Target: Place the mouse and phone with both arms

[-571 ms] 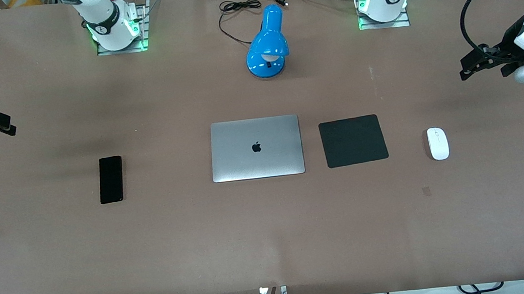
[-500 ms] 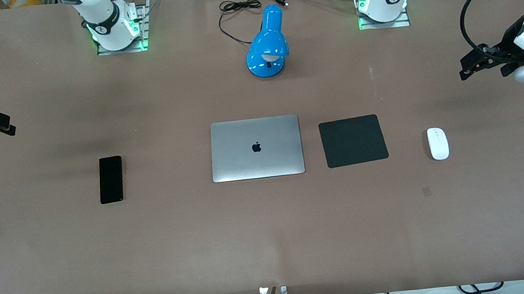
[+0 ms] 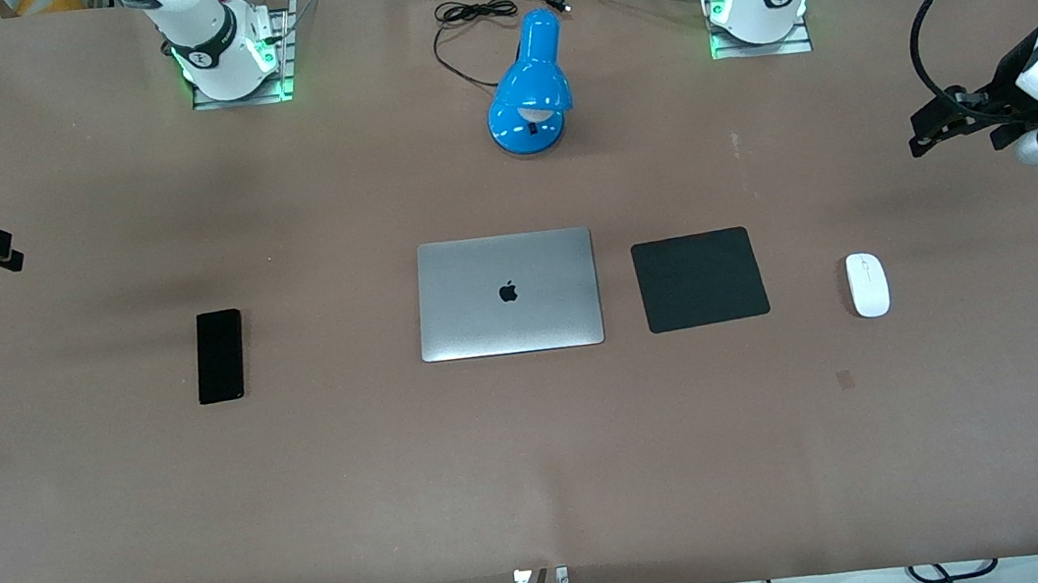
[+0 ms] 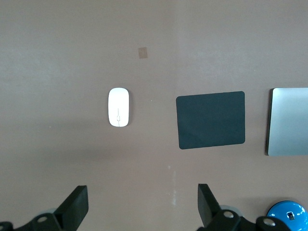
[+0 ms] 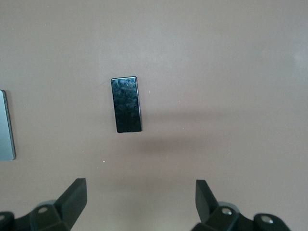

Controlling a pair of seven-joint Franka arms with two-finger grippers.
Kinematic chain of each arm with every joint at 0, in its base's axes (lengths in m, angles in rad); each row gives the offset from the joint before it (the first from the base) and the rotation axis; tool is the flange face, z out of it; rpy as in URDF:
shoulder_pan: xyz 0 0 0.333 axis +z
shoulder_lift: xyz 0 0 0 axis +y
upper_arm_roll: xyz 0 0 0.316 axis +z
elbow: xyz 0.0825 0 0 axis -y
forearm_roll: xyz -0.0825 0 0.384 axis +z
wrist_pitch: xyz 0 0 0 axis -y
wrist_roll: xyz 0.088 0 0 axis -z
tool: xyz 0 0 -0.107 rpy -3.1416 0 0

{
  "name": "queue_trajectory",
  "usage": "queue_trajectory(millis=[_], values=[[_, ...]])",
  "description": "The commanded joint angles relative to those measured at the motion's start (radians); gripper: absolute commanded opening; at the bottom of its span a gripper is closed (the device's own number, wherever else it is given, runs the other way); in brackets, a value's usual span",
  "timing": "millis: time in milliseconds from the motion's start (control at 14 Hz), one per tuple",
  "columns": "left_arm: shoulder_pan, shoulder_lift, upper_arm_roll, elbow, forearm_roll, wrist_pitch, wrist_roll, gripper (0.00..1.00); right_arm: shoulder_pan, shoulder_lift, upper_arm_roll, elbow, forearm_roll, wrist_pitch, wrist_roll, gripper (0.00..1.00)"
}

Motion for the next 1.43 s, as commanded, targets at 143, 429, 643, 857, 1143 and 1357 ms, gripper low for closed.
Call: queue_trajectory(millis=[143,429,643,857,1143,1357], values=[[0.004,0.043,-0.007,0.026,0.018,-0.077,-0.008,1.0,0.001,0.209,0.012,0.02,0.017,0.051,-0.015,1.0],[0.019,0.182,0.007,0.072,0.016,-0.096,-0.001,1.0,0.066,0.385,0.014,-0.009,0.031,0.209,0.042,1.0],[0.04,0.33,0.007,0.102,0.045,-0.049,0.009,1.0,0.066,0.395,0.014,-0.174,0.04,0.411,0.076,1.0],[0.053,0.368,0.005,-0.059,0.085,0.259,0.014,1.0,0.06,0.386,0.014,-0.326,0.04,0.596,0.076,1.0],[0.094,0.39,0.005,-0.308,0.085,0.73,0.215,1.0,0.072,0.39,0.032,-0.376,0.047,0.67,0.177,1.0],[0.096,0.434,0.005,-0.444,0.085,0.971,0.219,1.0,0.073,0.399,0.042,-0.402,0.047,0.729,0.189,1.0]])
